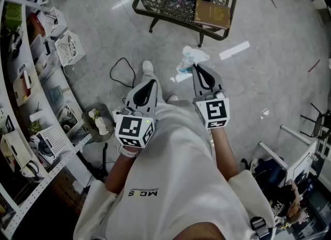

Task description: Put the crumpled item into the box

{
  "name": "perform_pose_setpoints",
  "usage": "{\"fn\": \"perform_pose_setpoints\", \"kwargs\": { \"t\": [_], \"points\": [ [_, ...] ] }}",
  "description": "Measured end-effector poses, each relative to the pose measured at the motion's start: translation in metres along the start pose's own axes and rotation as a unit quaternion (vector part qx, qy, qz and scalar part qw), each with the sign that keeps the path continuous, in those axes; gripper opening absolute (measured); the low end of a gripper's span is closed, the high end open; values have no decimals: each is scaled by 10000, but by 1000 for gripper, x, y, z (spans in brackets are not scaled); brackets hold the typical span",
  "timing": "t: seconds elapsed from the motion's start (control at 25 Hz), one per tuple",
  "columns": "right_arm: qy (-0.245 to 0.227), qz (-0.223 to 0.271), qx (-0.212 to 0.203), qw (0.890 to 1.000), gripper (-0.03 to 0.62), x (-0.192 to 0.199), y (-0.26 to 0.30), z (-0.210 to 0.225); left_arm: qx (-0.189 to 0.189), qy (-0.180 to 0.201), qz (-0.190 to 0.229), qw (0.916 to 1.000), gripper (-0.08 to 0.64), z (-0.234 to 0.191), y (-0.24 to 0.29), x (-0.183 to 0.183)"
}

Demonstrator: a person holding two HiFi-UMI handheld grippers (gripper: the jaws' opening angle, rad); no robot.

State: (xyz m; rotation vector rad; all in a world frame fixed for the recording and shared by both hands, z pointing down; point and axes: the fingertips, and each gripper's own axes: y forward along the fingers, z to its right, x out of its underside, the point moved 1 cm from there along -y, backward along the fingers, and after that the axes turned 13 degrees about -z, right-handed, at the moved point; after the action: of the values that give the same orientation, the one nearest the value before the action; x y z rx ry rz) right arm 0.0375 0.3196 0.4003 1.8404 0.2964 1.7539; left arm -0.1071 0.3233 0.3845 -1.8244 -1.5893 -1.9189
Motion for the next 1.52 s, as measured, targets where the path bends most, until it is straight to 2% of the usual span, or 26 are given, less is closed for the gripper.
{"fn": "perform_pose_setpoints", "kwargs": {
  "t": [0.12,0.24,0.44,0.92,1.08,1.24,1.52],
  "points": [
    [296,-88,238,9992,17,14,-47,-5,131,-3,52,9999,21,20,-17,4],
    [366,1,414,9985,17,9,-74,-11,168,161,123,9997,20,24,-20,1],
    [407,194,328,9984,17,-10,-82,-30,17,334,368,9988,20,12,-33,-18],
    [461,490,263,9974,17,-56,-45,-62,255,438,427,9978,20,-18,-49,-38],
    [479,467,310,9973,17,-64,-24,-73,233,273,324,9988,20,-46,-54,-29],
    [295,468,232,9982,17,-79,-9,-87,160,150,475,9986,20,-71,-69,-32],
    [288,380,180,9987,18,-90,21,-100,118,-121,522,9985,20,-107,-68,-32]
  ]
}}
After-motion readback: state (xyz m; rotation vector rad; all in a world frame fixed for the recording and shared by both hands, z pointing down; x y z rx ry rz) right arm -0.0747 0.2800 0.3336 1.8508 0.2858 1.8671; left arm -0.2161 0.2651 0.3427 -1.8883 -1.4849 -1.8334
